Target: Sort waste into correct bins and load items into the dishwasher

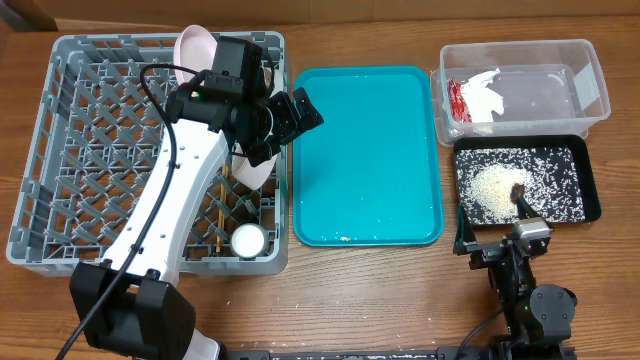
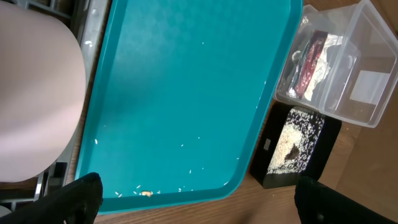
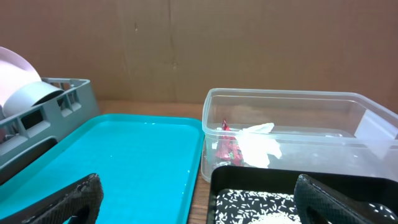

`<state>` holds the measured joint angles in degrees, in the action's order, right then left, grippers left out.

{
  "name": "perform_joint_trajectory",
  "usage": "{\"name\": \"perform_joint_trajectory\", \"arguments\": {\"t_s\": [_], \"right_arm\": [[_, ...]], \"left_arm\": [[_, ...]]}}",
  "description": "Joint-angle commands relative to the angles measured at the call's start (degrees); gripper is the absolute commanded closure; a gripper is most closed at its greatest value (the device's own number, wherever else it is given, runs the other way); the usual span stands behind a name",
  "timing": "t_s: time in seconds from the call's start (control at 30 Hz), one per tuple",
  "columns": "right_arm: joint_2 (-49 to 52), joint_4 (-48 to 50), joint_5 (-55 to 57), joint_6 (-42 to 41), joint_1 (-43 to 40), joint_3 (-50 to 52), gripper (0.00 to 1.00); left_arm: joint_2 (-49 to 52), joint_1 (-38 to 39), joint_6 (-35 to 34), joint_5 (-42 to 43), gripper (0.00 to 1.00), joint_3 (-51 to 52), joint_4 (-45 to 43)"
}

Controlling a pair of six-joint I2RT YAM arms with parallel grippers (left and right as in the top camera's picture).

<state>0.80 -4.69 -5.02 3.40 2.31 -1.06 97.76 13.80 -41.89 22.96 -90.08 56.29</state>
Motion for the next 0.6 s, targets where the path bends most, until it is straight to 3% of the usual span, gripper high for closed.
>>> {"name": "perform_joint_trajectory", "arguments": {"t_s": [0.0,0.57], "right_arm": [[-0.6,0.3,0.9,-0.7,0.3,0.6,0.0],[-0.6,0.3,0.9,-0.7,0.3,0.6,0.0]], "left_arm": [[0.6,0.2,-0.5,0.4,0.0,-0.3,0.0],[0.6,0.2,0.2,-1.3,0.0,-0.3,1.5]]}}
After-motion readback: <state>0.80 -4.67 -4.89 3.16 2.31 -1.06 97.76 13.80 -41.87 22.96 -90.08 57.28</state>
